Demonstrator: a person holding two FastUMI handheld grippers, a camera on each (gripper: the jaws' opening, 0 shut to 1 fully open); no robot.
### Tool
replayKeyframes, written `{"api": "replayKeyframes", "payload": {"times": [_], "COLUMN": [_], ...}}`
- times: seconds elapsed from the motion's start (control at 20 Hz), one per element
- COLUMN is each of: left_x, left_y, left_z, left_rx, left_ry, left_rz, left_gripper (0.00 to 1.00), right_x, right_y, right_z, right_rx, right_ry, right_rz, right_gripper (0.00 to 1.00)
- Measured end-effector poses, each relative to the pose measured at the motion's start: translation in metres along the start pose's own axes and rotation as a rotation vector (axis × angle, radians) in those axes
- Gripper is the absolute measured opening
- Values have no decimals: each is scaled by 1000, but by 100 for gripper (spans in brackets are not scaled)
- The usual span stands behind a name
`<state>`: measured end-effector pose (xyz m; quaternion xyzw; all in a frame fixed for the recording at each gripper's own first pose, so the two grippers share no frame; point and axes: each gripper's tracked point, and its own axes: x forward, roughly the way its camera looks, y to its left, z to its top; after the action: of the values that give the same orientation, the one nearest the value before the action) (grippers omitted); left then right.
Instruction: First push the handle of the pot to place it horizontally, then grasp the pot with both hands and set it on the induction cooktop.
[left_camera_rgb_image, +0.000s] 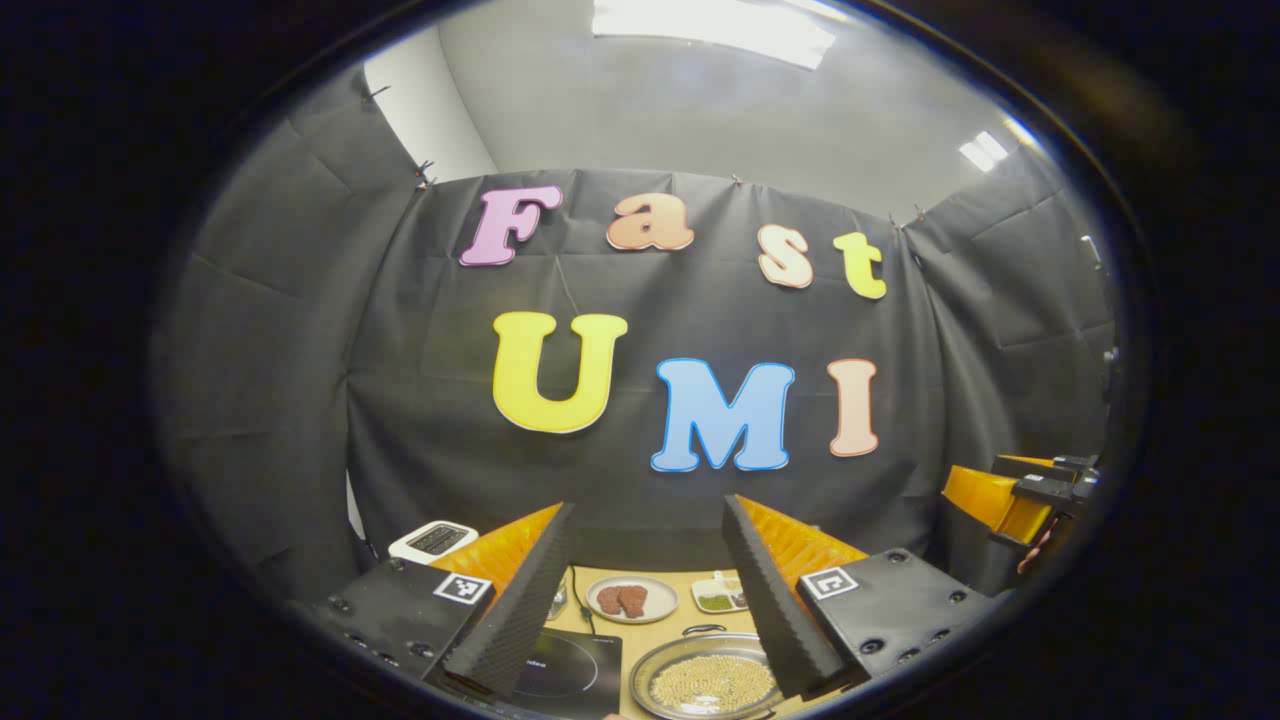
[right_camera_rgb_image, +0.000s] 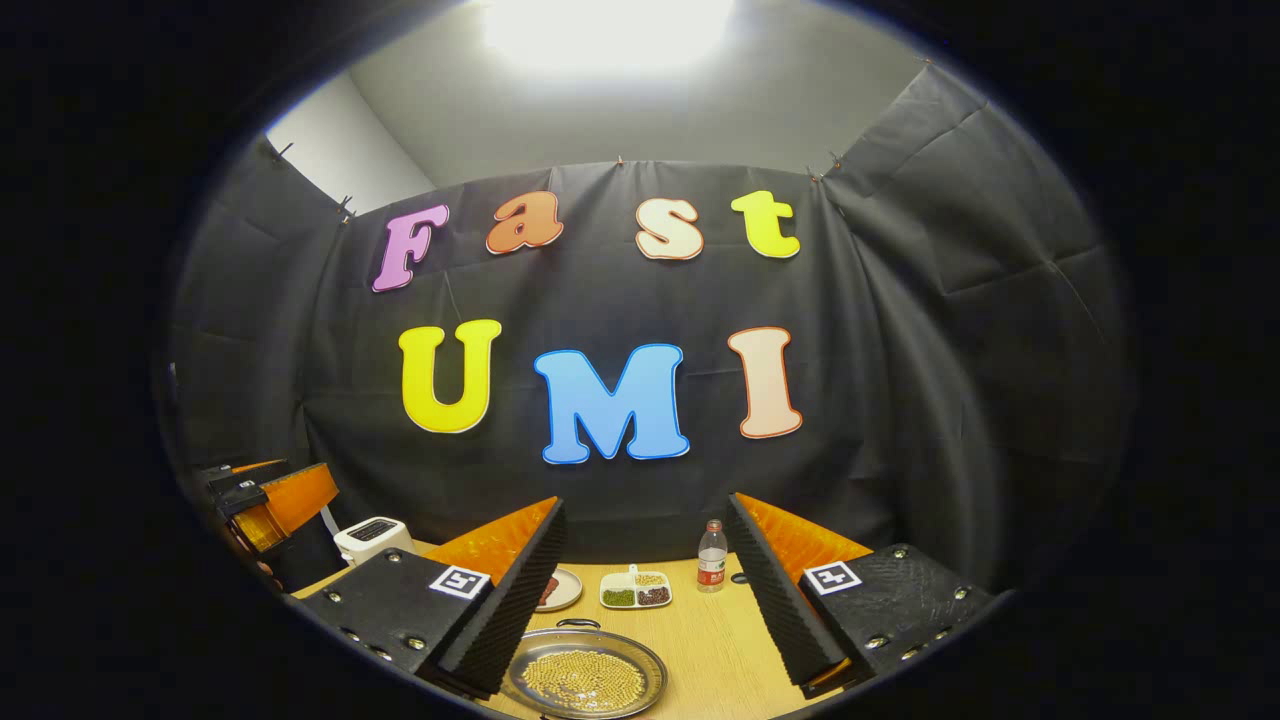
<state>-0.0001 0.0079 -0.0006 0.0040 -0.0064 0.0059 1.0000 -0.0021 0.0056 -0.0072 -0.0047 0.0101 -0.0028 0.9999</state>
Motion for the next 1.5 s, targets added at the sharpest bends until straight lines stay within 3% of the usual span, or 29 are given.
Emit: {"api": "replayKeyframes", "payload": {"times": [0.2,0.55,0.6,0.65,0.85,0.95,1.0,1.05,1.15,1.2,1.3,1.35,1.5], "left_x": [1,-1,-1,-3,-5,-6,-8,-8,-11,-12,-15,-17,-19], "left_y": [4,10,11,12,15,18,19,21,25,27,31,34,43], "left_z": [-3,-18,-18,-20,-27,-30,-31,-33,-37,-39,-45,-47,-58], "left_rx": [0,9,10,11,11,11,11,12,16,15,12,10,11], "left_ry": [9,44,47,49,65,74,78,82,93,99,112,119,141], "left_rz": [4,11,12,13,13,17,18,20,27,30,39,43,61], "left_gripper": [100,93,97,93,93,97,93,93,93,97,97,97,100], "right_x": [-1,-1,0,-2,-4,-7,-7,-8,-12,-14,-16,-19,-27], "right_y": [3,11,11,12,22,29,31,32,35,37,40,43,53], "right_z": [-4,-30,-34,-39,-62,-76,-84,-93,-113,-122,-140,-150,-177], "right_rx": [-4,3,3,2,5,7,5,4,-8,-10,-23,-26,-19], "right_ry": [11,91,104,117,196,253,282,314,381,411,470,499,598], "right_rz": [9,31,34,37,68,91,90,91,90,99,99,107,143], "right_gripper": [99,99,99,99,96,88,83,71,61,47,33,28,28]}}
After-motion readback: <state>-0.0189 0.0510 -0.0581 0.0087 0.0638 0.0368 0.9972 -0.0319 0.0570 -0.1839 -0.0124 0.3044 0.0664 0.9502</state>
